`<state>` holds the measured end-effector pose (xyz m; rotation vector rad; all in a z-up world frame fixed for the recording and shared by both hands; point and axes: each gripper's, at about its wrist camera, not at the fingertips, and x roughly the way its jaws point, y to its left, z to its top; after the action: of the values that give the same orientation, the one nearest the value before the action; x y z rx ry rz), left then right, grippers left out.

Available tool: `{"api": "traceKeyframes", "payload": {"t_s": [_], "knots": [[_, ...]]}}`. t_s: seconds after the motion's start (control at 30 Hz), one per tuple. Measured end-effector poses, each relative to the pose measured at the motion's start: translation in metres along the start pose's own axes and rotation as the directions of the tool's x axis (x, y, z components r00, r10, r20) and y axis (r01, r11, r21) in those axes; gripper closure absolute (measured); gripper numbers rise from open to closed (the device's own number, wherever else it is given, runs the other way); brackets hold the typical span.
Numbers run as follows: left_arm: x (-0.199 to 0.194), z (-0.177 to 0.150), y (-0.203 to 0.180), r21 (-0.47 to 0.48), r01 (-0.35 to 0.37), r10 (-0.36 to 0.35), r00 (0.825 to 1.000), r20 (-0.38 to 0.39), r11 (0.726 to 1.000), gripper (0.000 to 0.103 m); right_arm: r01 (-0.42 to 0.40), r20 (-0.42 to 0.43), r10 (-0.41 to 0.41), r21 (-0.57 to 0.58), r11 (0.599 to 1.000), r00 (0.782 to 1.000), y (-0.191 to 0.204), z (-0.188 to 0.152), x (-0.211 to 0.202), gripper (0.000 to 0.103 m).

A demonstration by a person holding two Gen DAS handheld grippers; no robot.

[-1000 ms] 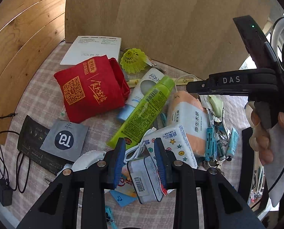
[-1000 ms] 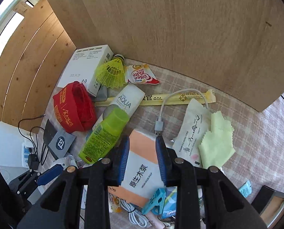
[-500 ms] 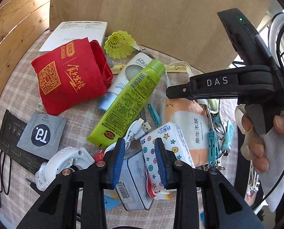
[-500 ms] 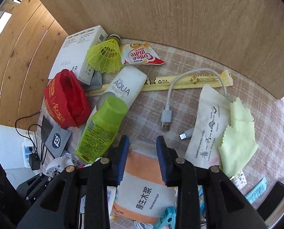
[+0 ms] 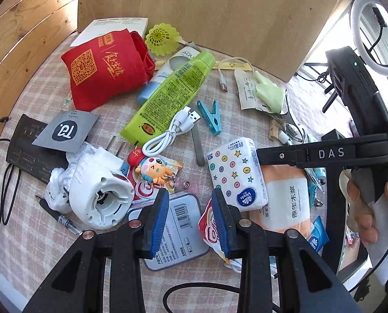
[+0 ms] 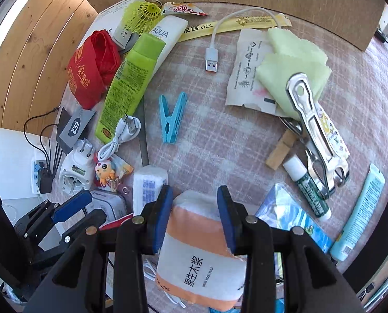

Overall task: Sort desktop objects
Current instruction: 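Move the right gripper back to the pile and grasp the orange-white tissue pack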

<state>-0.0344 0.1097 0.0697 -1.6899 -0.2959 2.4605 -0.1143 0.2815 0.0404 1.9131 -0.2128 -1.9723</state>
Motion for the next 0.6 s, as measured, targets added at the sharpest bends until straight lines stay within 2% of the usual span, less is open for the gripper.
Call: {"api": "traceKeyframes", "payload": {"t_s": [0.13,0.27,0.4,0.6], "knots": [[-0.015,-0.013,-0.004,0.015,0.014,-0.015,1.000,0.027,1.000,0.072,-0.010,-0.009,0.010,0.014,1.000,1.000,-0.004,-0.017,-0.007,0.067],[-0.024,-0.032,-0.022,0.057,0.056,-0.057,0.998,0.026,0.997,0.072,-0.006,0.066,0.004,0.029,1.000,0.998,-0.011,-0.038,-0.029,0.067],[-0.024,-0.045,-0.041,0.086,0.096,-0.098,0.995,0.015,0.992,0.068,-0.043,0.123,0.033,0.076,0.996,0.992,-0.022,-0.062,-0.049,0.067],[-0.014,-0.047,-0.065,0.118,0.123,-0.123,0.992,-0.009,0.985,0.062,-0.057,0.155,0.043,0.088,0.995,0.987,-0.029,-0.099,-0.058,0.067]]}}
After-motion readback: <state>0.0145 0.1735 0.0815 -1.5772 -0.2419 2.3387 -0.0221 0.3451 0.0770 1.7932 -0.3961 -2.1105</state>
